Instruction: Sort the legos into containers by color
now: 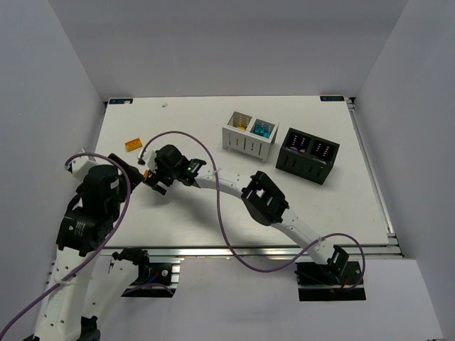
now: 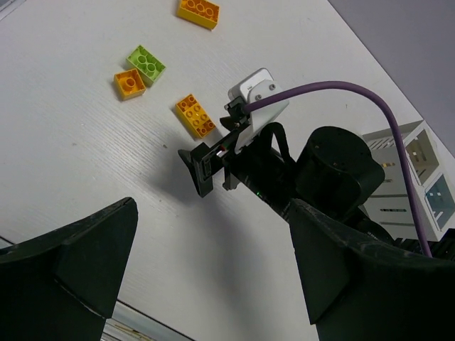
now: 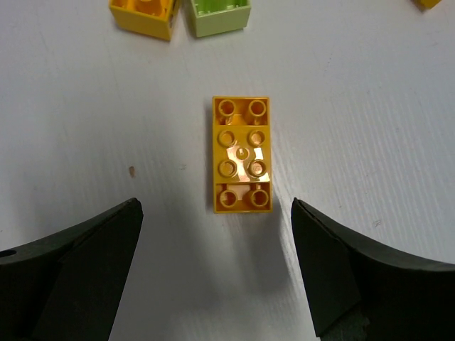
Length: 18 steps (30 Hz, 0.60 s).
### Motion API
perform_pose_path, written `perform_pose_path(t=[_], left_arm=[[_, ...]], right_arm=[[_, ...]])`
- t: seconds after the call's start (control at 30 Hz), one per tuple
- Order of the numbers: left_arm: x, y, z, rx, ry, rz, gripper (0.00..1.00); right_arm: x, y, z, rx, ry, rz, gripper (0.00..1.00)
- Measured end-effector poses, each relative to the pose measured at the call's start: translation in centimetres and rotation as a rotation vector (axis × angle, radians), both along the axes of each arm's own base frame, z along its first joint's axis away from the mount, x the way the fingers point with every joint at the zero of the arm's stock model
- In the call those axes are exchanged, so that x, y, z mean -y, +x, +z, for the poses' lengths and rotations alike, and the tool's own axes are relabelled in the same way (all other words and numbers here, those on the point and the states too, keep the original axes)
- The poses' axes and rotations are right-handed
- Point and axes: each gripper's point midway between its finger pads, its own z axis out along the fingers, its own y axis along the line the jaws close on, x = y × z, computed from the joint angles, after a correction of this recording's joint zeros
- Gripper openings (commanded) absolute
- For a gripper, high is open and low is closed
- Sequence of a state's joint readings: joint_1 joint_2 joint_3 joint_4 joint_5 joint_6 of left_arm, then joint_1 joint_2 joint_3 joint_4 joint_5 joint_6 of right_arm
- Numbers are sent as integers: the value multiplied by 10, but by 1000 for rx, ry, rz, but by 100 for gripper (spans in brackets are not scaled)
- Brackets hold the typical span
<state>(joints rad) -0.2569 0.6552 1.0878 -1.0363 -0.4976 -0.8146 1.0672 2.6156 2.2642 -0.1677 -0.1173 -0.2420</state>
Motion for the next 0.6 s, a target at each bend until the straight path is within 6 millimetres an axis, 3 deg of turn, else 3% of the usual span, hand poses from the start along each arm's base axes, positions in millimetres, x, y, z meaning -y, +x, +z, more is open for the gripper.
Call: perform_pose_path(t=[0.23, 0.53, 0.6], left_arm=[[-1, -5, -2, -7, -12, 8, 96], [-2, -10, -5, -27, -22, 19, 96], [-2, -10, -3, -22, -26, 21, 96]], right_arm=[[-9, 13, -4, 11, 44, -35, 84], [-12, 14, -12, -41, 67, -60, 68], [-13, 13, -12, -52, 69, -61, 61]])
